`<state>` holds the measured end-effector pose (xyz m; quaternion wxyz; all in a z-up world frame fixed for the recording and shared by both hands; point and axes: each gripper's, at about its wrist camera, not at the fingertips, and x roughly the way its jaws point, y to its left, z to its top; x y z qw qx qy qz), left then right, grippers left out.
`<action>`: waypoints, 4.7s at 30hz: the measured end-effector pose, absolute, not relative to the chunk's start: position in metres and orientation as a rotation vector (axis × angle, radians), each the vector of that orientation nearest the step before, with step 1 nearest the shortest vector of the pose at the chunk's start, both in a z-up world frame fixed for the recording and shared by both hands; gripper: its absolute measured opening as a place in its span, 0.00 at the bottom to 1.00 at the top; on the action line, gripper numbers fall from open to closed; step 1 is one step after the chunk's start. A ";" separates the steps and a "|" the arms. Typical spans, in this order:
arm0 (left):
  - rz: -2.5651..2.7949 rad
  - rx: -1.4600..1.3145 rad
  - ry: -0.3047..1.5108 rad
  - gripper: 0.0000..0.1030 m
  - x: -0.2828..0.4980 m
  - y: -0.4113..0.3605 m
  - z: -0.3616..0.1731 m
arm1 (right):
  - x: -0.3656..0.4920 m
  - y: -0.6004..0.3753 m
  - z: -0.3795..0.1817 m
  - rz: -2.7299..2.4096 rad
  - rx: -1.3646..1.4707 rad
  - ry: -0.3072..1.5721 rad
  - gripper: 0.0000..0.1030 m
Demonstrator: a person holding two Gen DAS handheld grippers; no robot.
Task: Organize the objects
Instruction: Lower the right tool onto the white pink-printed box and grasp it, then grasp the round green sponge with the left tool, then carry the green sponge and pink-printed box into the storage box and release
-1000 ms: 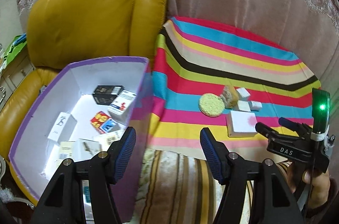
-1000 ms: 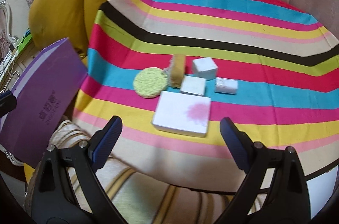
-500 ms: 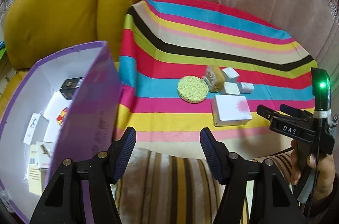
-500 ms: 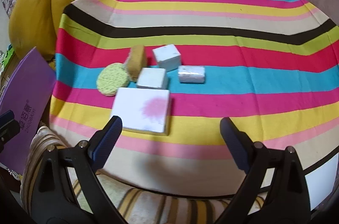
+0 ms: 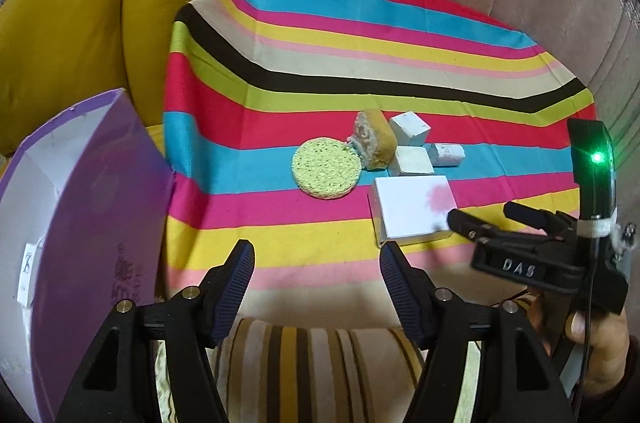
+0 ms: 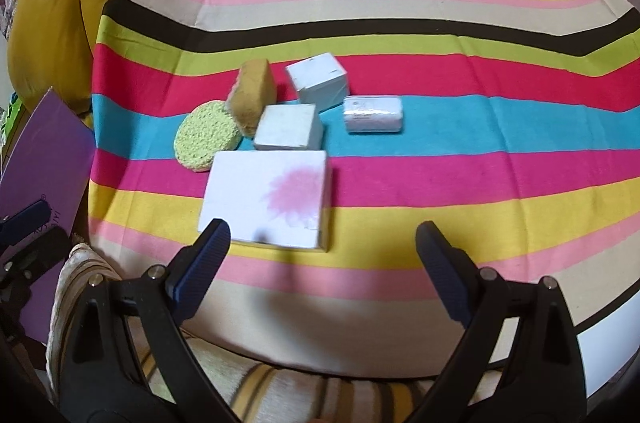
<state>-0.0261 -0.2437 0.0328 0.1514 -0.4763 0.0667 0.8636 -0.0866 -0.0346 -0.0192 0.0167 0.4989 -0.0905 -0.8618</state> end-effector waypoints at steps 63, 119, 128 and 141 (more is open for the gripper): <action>2.323 -1.635 0.277 0.79 -0.111 -0.200 -0.033 | -0.108 0.002 -0.037 -2.801 1.616 -0.249 0.92; 2.473 -1.531 0.127 0.79 -0.101 -0.253 -0.002 | -0.093 0.012 -0.021 -2.883 1.456 -0.259 0.92; 2.480 -1.455 0.122 0.79 -0.084 -0.231 0.020 | -0.079 0.005 -0.004 -2.866 1.384 -0.296 0.92; 2.347 -1.678 0.323 0.79 -0.079 -0.228 -0.024 | -0.075 0.005 -0.003 -2.848 1.371 -0.327 0.92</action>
